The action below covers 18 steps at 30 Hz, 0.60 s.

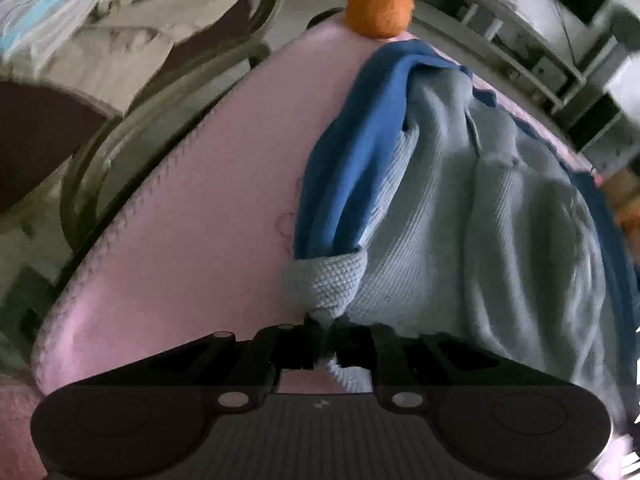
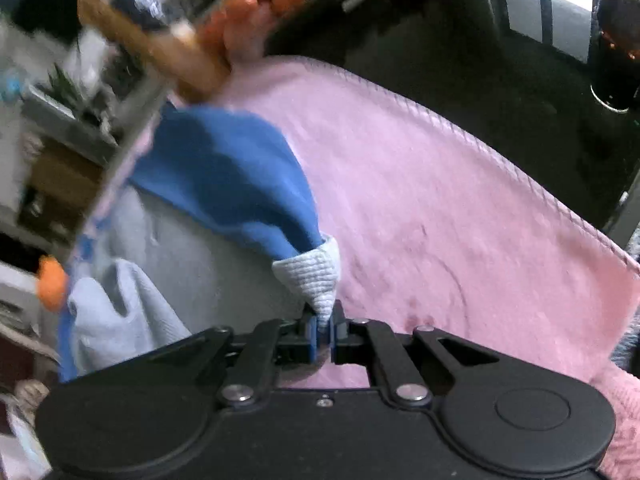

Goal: Fold clothes

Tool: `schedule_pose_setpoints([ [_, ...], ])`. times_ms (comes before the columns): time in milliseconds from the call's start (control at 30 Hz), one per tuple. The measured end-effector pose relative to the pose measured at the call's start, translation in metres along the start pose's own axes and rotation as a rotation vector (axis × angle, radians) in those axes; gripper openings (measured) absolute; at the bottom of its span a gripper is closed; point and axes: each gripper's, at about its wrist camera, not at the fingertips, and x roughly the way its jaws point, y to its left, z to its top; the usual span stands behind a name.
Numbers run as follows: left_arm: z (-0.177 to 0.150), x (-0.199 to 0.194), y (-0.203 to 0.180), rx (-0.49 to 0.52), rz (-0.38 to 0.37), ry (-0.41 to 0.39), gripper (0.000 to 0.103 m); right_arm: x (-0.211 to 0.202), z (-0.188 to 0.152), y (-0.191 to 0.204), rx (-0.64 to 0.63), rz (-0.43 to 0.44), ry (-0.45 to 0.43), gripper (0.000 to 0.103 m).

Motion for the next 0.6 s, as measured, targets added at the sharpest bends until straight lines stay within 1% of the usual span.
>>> schedule_pose_setpoints([
  [33,0.0,-0.002,-0.003,0.025,0.018,-0.003,0.02,-0.001,-0.001,0.003,-0.03,-0.018,-0.005,0.007],
  [67,-0.001,-0.005,-0.005,0.044,0.036,-0.006,0.023,-0.002,-0.002,0.006,-0.06,-0.036,-0.01,0.008],
  [100,-0.002,-0.011,-0.004,0.044,0.051,-0.01,0.029,-0.004,-0.003,0.008,-0.085,-0.053,-0.015,0.011],
  [133,-0.005,-0.02,-0.002,0.038,0.062,-0.014,0.032,-0.008,-0.004,0.008,-0.089,-0.069,-0.023,0.023],
  [167,-0.008,-0.028,0.001,0.031,0.066,-0.018,0.032,-0.014,-0.005,0.006,-0.077,-0.086,-0.038,0.038],
  [200,-0.011,-0.038,0.003,0.019,0.055,-0.027,0.031,-0.02,-0.007,0.006,-0.064,-0.1,-0.055,0.045],
  [233,-0.016,-0.049,0.005,0.01,0.038,-0.041,0.031,-0.029,-0.009,0.007,-0.051,-0.096,-0.081,0.049],
  [267,-0.021,-0.061,0.005,0.014,0.007,-0.073,0.032,-0.039,-0.013,0.008,-0.041,-0.074,-0.106,0.049],
  [300,-0.02,-0.069,0.0,0.033,-0.031,-0.106,0.037,-0.048,-0.016,0.01,-0.036,-0.043,-0.127,0.05],
  [333,-0.017,-0.074,-0.01,0.068,-0.072,-0.134,0.043,-0.055,-0.018,0.016,-0.052,0.012,-0.134,0.053],
  [367,-0.014,-0.078,-0.02,0.107,-0.111,-0.157,0.044,-0.061,-0.021,0.024,-0.074,0.068,-0.136,0.062],
  [400,-0.011,-0.078,-0.032,0.157,-0.142,-0.167,0.049,-0.06,-0.022,0.039,-0.121,0.128,-0.118,0.067],
  [433,-0.007,-0.072,-0.045,0.209,-0.153,-0.167,0.053,-0.057,-0.025,0.055,-0.17,0.182,-0.096,0.074],
  [467,-0.005,-0.065,-0.057,0.255,-0.158,-0.162,0.053,-0.051,-0.027,0.072,-0.225,0.218,-0.064,0.077],
  [533,-0.005,-0.043,-0.072,0.313,-0.139,-0.124,0.052,-0.037,-0.033,0.107,-0.331,0.284,-0.004,0.077],
  [567,-0.006,-0.031,-0.075,0.331,-0.151,-0.093,0.051,-0.028,-0.036,0.126,-0.378,0.293,0.011,0.077],
  [600,-0.01,-0.021,-0.078,0.364,-0.145,-0.055,0.046,-0.019,-0.04,0.143,-0.424,0.299,0.024,0.077],
])
